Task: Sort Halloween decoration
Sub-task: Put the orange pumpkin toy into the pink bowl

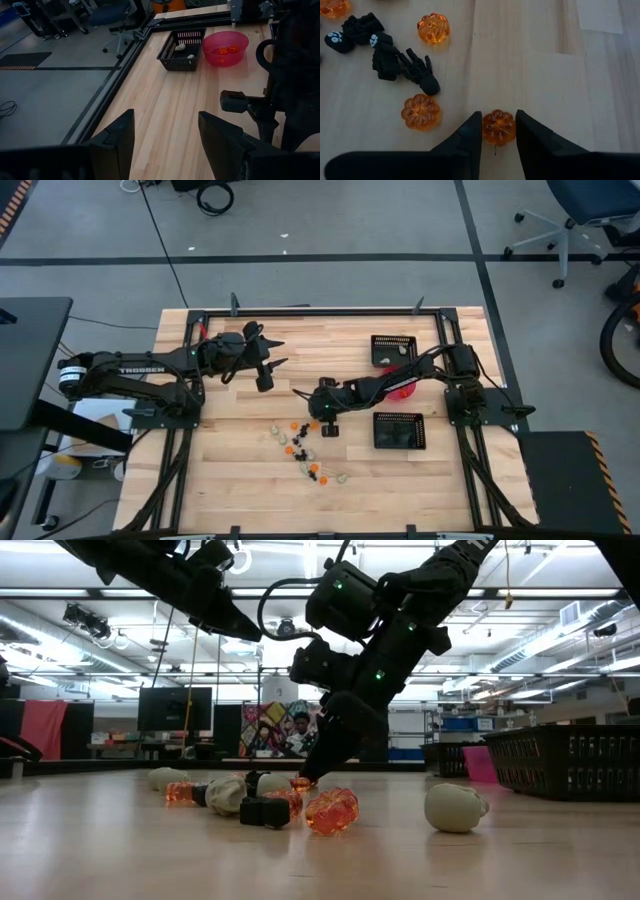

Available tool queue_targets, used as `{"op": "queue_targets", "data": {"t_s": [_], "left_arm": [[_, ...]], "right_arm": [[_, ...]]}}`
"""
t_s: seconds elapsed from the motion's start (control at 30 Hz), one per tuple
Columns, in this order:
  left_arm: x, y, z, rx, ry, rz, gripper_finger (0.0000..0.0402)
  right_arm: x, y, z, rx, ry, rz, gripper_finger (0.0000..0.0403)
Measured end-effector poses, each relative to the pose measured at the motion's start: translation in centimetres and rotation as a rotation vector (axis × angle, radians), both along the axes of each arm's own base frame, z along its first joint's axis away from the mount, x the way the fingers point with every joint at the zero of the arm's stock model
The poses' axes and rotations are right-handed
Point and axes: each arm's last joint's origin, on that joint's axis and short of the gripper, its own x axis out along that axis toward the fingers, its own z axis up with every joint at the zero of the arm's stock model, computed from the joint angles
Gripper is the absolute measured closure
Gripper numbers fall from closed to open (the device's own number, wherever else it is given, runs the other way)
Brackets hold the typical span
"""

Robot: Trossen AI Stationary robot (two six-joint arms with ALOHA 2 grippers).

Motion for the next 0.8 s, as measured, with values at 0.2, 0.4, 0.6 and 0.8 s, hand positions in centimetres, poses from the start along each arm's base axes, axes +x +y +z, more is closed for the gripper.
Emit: {"op": "queue_targets", "data": {"t_s": [0.2, 0.4, 0.6, 0.8], "left_arm": [[0.0, 0.0, 0.0, 0.000, 0.000, 0.000, 0.0209], [0.0, 0.0, 0.0, 0.000, -0.001, 0.000, 0.0209], [0.0, 0.0, 0.0, 0.000, -0.001, 0.000, 0.0209], [0.0, 0.0, 0.0, 0.000, -0.001, 0.000, 0.0209]], "right_arm": [[0.0, 0.0, 0.0, 0.000, -0.002, 0.000, 0.0298], [0.0, 0.0, 0.3, -0.002, -0.004, -0.001, 0.0298], [-0.5, -0.1, 1.8, -0.037, -0.008, -0.023, 0.0298], [-1.4, -0.3, 5.1, -0.054, -0.056, -0.038, 0.0297]]}}
